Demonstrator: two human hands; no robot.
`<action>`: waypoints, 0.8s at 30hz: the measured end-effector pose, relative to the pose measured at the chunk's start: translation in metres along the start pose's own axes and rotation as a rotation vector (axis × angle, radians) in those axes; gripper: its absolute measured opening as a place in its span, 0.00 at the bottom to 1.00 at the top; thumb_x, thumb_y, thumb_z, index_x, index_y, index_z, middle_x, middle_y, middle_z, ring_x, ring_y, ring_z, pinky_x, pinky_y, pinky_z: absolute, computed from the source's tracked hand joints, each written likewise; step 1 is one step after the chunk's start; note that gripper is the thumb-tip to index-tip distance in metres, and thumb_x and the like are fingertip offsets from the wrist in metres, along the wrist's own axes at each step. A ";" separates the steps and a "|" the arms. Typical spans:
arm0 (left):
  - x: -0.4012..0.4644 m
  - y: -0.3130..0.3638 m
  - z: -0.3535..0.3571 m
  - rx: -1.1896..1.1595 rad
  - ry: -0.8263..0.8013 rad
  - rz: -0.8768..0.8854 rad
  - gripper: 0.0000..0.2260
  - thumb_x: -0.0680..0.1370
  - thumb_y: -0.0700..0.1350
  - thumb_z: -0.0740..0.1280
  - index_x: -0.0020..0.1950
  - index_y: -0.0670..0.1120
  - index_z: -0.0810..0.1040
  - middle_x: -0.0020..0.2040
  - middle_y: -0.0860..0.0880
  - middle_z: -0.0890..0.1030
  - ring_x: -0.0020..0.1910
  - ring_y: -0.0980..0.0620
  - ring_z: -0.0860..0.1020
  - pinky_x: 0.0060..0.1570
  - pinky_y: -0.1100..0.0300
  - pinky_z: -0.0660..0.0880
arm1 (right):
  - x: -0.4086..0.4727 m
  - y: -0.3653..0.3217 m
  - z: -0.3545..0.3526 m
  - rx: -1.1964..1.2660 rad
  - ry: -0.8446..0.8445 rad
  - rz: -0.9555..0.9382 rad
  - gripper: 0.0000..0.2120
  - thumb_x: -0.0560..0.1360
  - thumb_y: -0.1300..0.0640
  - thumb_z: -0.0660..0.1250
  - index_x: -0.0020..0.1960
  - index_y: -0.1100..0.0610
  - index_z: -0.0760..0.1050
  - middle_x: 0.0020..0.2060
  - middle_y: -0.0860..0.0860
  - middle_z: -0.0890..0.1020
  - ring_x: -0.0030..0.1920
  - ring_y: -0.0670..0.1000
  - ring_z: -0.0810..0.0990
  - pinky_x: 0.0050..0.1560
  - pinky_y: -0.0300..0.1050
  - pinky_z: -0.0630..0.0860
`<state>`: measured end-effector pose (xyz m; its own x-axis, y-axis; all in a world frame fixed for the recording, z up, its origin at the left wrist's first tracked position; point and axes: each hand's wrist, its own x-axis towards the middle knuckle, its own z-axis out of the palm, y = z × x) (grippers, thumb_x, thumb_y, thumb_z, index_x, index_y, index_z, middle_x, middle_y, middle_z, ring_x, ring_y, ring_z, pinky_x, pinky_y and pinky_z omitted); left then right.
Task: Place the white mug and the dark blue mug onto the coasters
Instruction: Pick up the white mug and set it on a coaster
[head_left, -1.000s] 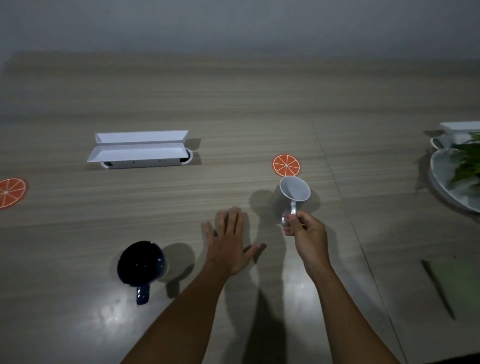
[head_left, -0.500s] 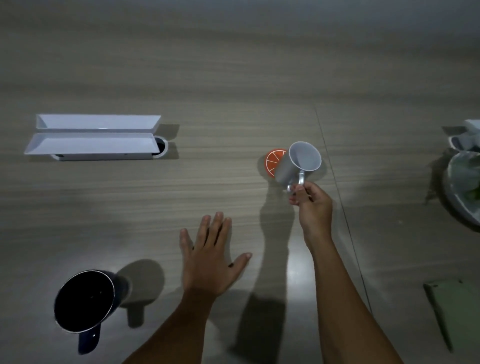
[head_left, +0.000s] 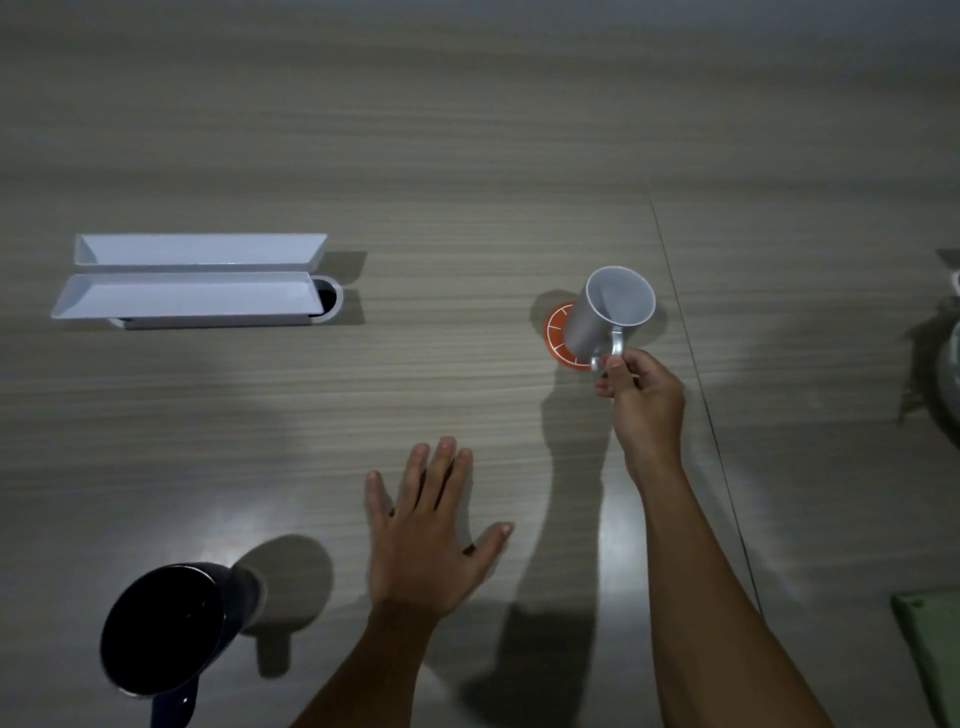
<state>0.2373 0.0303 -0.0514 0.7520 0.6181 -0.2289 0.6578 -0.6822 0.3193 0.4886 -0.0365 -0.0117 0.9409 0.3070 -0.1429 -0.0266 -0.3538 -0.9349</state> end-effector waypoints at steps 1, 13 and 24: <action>0.000 0.000 0.000 -0.003 0.002 0.001 0.39 0.75 0.74 0.52 0.81 0.54 0.53 0.83 0.54 0.52 0.81 0.49 0.47 0.74 0.30 0.47 | 0.000 0.001 0.000 -0.004 0.000 -0.003 0.07 0.79 0.59 0.67 0.50 0.57 0.83 0.38 0.52 0.85 0.33 0.42 0.80 0.46 0.53 0.80; 0.000 -0.001 0.001 0.003 -0.005 0.002 0.39 0.76 0.74 0.51 0.81 0.54 0.51 0.83 0.54 0.52 0.81 0.49 0.47 0.75 0.30 0.46 | 0.002 0.004 0.000 -0.016 -0.007 -0.033 0.06 0.80 0.61 0.67 0.51 0.58 0.82 0.38 0.48 0.84 0.32 0.39 0.81 0.46 0.52 0.79; 0.001 -0.001 0.002 -0.007 0.003 0.001 0.39 0.76 0.74 0.52 0.81 0.54 0.51 0.83 0.54 0.52 0.81 0.49 0.47 0.75 0.30 0.45 | 0.001 0.007 0.003 -0.004 -0.017 -0.023 0.05 0.80 0.61 0.67 0.50 0.56 0.82 0.37 0.47 0.84 0.33 0.39 0.82 0.49 0.56 0.80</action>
<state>0.2375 0.0304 -0.0534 0.7523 0.6188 -0.2260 0.6570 -0.6797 0.3261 0.4883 -0.0359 -0.0190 0.9353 0.3304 -0.1271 -0.0038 -0.3496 -0.9369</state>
